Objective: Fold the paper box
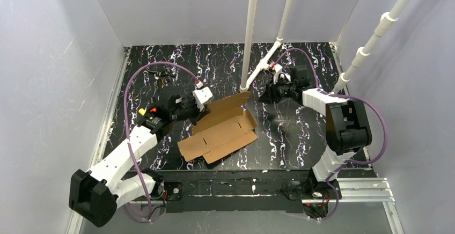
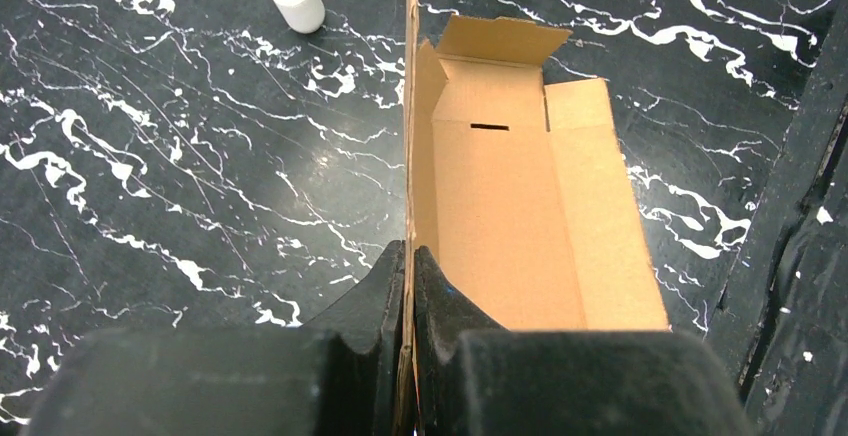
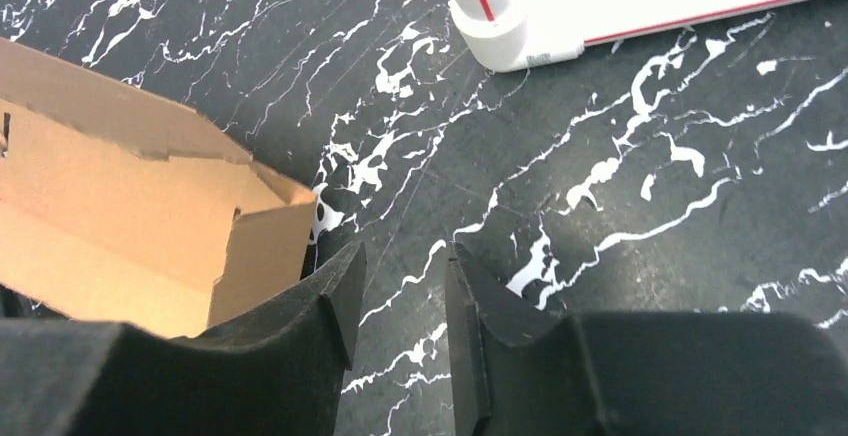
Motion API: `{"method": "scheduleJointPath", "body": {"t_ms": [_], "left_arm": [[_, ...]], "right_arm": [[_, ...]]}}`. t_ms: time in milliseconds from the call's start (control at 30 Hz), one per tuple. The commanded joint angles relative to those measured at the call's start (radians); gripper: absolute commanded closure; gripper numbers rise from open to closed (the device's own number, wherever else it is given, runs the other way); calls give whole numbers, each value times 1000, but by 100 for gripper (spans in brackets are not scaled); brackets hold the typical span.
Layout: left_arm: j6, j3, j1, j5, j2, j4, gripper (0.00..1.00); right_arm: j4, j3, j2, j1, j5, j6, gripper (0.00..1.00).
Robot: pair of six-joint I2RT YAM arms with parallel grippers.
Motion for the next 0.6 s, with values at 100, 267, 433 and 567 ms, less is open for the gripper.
{"method": "scheduleJointPath", "body": {"t_ms": [100, 267, 433, 567], "left_arm": [[-11, -41, -33, -103, -89, -8, 100], [-32, -24, -39, -139, -85, 5, 100], [-52, -2, -46, -143, -70, 10, 100], [-60, 15, -51, -143, -71, 18, 100]], "right_arm": [[-235, 149, 52, 8, -190, -88, 31], [-233, 53, -75, 71, -131, -120, 8], [-103, 14, -75, 161, 102, 15, 9], [-65, 13, -19, 199, 179, 40, 20]]}}
